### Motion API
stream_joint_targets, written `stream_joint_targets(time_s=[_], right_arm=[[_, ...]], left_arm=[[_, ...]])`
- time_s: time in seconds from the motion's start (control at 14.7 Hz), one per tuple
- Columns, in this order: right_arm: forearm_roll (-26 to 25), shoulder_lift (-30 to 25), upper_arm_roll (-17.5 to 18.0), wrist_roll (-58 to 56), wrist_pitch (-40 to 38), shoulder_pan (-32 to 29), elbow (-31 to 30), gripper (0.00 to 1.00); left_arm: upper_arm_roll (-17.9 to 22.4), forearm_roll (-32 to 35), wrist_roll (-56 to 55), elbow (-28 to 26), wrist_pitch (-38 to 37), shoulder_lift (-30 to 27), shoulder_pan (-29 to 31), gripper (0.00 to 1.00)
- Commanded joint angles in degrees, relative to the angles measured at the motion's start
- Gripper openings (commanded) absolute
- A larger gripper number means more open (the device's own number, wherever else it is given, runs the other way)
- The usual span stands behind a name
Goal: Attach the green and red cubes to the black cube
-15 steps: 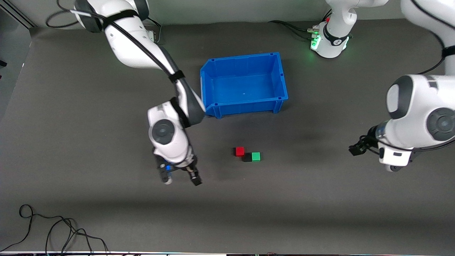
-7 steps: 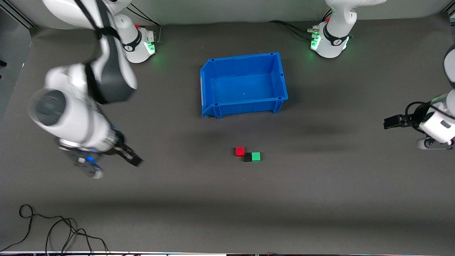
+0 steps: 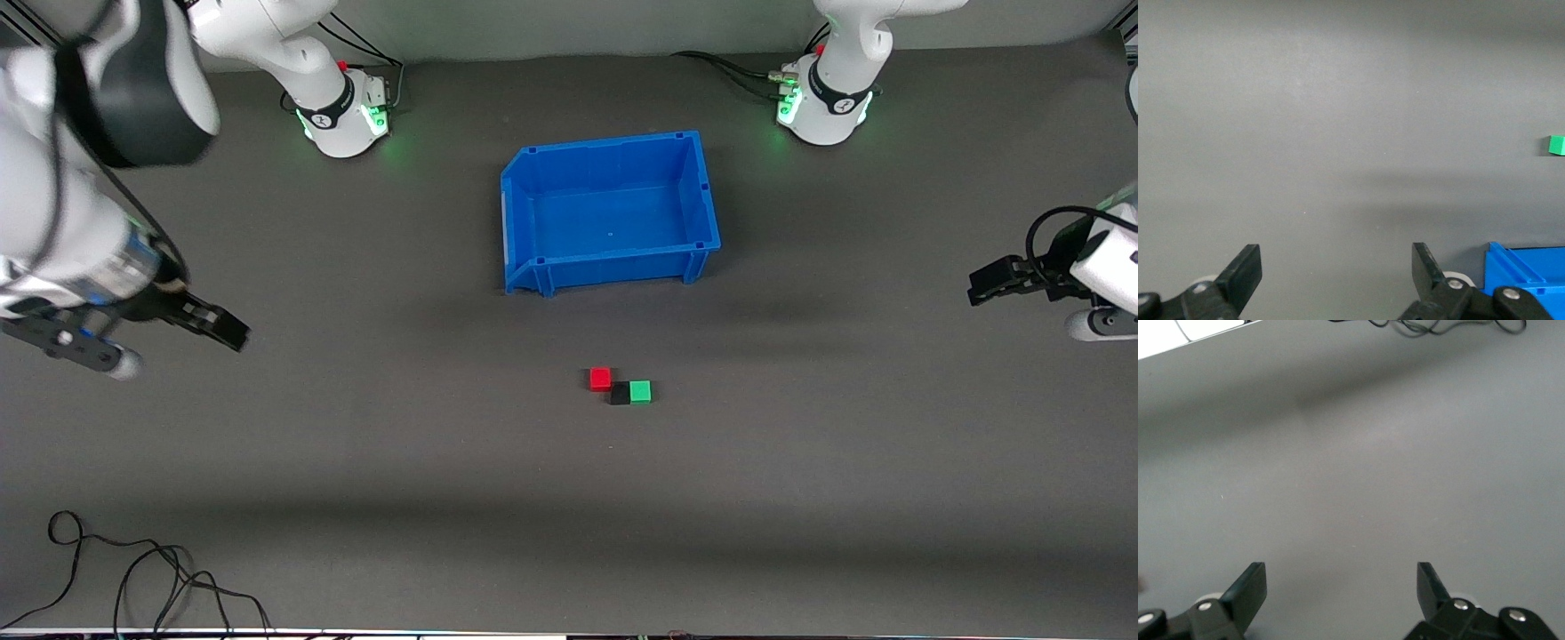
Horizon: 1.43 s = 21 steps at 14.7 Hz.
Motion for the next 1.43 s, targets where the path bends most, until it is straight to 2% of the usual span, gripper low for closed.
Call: stream_joint_targets(time_s=[0.0, 0.14, 0.27, 0.54, 0.75, 0.81, 1.36], right_arm=[[-1.3, -5.15, 8.51, -10.04, 0.31, -10.74, -3.57, 1.0], [-1.22, -6.12, 13.08, -16.37, -0.65, -17.25, -3.49, 1.0], [-0.51, -6.56, 14.51, -21.2, -0.75, -20.26, -3.4, 1.0], [0.36, -6.48, 13.37, -24.48, -0.92, -20.36, -3.22, 1.0], [7.37, -6.48, 10.92, -24.74, -2.5, -20.36, -3.22, 1.0], [7.92, -6.39, 10.64, -24.74, -2.5, -20.27, -3.13, 1.0], [7.66, -5.6, 10.82, -24.04, -4.17, -19.92, -0.5, 1.0]], left_arm=[[0.09, -0.19, -1.63, -1.85, -0.79, -3.21, -1.49, 1.0], [0.0, -0.01, -1.63, -1.42, -1.85, -3.31, -1.85, 1.0], [0.0, -0.37, -1.54, 0.25, -1.93, -2.35, -1.76, 1.0], [0.0, -0.37, -1.45, 2.1, -2.38, -0.67, -1.76, 1.0], [0.0, -0.37, -1.63, 2.45, -2.99, -0.67, -1.94, 1.0], [0.0, -0.37, -1.63, 2.72, -3.08, -0.67, -1.94, 1.0], [0.0, -0.37, -0.76, 2.72, -3.17, -0.67, -1.85, 1.0]])
